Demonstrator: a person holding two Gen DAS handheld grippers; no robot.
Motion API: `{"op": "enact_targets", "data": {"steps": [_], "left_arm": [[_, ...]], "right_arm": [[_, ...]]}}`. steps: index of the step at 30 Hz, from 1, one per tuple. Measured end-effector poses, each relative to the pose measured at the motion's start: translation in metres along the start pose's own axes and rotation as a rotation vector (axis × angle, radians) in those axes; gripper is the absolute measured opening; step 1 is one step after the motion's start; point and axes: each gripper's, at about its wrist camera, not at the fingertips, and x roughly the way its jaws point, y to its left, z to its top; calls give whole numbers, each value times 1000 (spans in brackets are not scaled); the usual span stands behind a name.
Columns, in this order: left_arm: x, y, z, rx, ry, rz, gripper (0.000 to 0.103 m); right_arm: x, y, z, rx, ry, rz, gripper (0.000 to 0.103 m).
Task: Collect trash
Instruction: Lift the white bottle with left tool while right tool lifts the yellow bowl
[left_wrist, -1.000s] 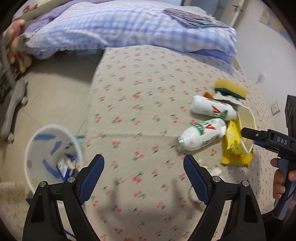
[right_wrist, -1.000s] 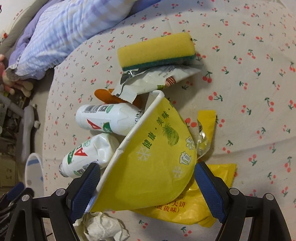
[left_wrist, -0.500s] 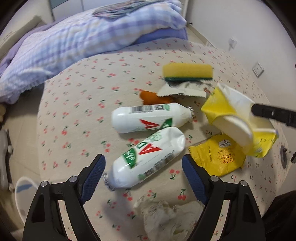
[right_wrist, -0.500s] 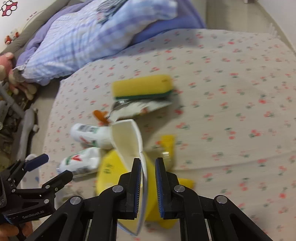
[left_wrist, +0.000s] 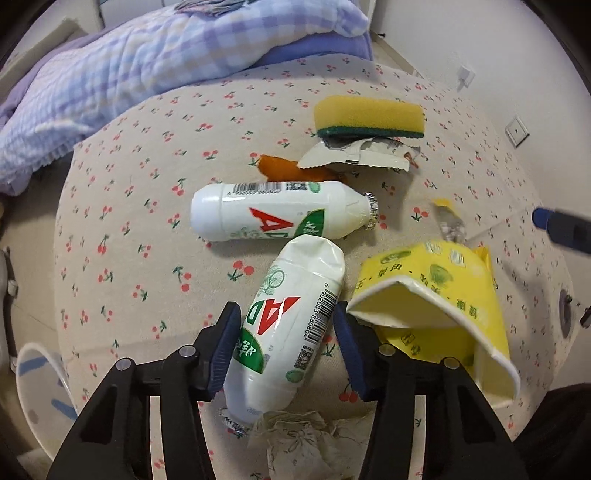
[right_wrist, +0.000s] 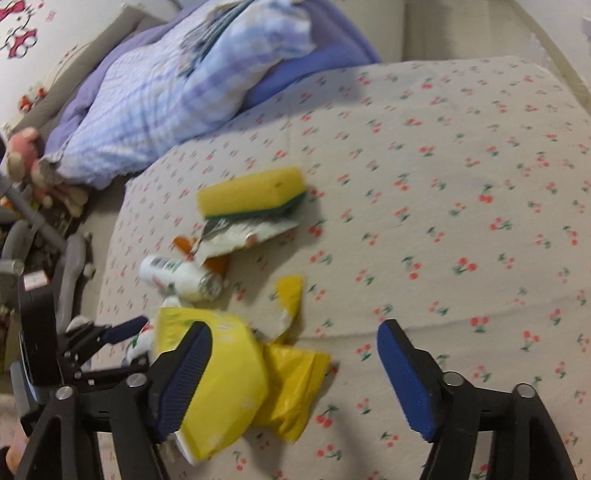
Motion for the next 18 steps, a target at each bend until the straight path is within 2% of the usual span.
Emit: {"op": "enact_targets", "data": {"steps": [5,7,12,18], "left_arm": [[-9,15,-7,-90,-8,-18,49],[-16,22,-10,-119,-27,-19,48],[-26,43,-17,-182,-54,5,48],[-44,64,-27,-248,-88,-12,48]], "right_arm": [[13,26,-12,-100,45,8,84],[20,34,-17,-115,72,37,84],[48,43,-27,-73,173,145,84],[73,52,-36,-40,252,191,84]]}}
